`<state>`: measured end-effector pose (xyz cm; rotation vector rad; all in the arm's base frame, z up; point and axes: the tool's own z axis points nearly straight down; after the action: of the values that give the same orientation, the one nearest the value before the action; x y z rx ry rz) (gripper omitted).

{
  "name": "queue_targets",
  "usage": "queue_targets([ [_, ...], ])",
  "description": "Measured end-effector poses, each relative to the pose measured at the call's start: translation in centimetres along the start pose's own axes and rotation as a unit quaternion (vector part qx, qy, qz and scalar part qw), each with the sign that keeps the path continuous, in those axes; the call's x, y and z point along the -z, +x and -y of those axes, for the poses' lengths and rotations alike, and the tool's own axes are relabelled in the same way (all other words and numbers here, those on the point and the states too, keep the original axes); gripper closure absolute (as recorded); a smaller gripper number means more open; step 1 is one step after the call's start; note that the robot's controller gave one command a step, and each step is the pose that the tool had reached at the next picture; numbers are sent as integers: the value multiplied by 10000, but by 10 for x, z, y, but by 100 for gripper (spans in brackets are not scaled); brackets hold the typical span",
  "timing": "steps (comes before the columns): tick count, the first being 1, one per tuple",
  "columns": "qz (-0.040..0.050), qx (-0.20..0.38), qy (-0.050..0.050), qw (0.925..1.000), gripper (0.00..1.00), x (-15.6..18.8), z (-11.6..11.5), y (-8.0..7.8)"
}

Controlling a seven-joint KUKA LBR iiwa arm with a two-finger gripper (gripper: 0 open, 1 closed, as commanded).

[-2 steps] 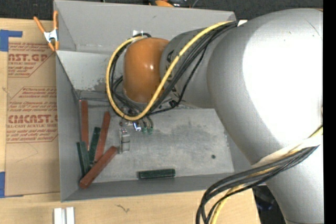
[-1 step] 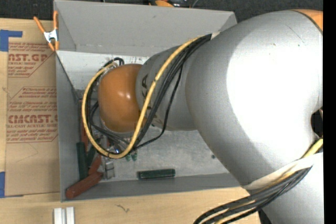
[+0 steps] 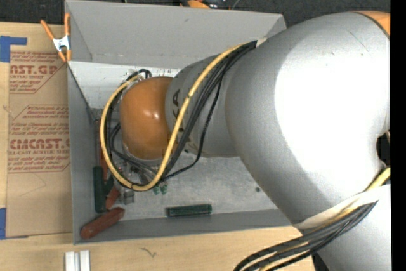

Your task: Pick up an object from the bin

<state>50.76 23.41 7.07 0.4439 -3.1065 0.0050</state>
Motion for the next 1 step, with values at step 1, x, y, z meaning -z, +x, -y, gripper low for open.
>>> queue_targets([
  [1,30,-1,-15,10000,0,-1,-1,-1],
])
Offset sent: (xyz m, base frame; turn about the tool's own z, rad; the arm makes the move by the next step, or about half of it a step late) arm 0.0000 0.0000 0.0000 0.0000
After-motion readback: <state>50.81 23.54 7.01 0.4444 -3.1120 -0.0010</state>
